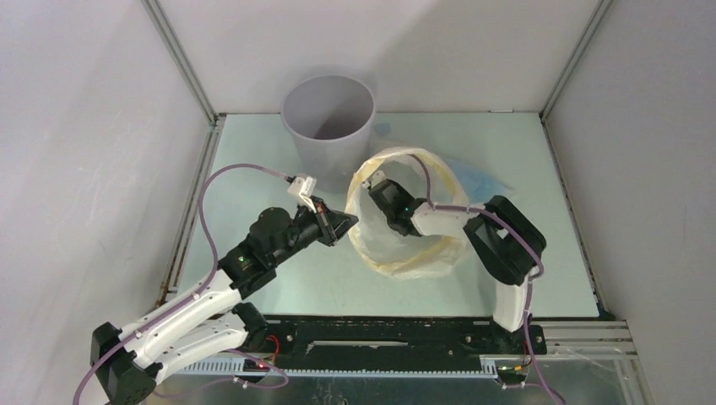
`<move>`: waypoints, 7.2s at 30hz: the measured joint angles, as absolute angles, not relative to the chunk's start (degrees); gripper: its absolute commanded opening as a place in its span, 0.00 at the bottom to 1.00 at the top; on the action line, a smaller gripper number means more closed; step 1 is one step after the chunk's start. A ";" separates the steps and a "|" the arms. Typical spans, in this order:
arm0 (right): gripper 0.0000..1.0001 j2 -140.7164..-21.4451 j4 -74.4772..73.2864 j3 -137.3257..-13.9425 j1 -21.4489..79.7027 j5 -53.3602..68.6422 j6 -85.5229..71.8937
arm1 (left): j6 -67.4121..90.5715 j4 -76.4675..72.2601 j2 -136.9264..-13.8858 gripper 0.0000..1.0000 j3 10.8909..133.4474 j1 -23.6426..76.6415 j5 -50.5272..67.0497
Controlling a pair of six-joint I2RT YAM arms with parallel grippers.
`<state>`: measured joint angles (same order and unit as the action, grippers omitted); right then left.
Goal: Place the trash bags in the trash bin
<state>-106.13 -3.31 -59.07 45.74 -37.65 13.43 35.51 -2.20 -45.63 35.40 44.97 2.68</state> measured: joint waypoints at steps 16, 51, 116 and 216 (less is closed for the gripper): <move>0.00 -116.49 -22.74 -73.69 34.81 -47.53 4.71 | 34.68 0.10 -43.77 0.00 36.82 44.97 3.05; 0.39 -113.86 -45.98 -73.67 25.63 -47.72 -12.53 | 33.19 -4.78 -53.21 0.00 34.83 44.97 9.67; 0.00 -89.84 -33.65 -63.72 45.41 -11.66 -7.03 | 33.28 -4.49 -69.47 0.00 38.00 41.69 4.62; 0.60 -70.48 -30.30 -78.52 54.65 23.00 -16.25 | 28.45 26.96 -30.30 0.97 44.36 41.91 -13.50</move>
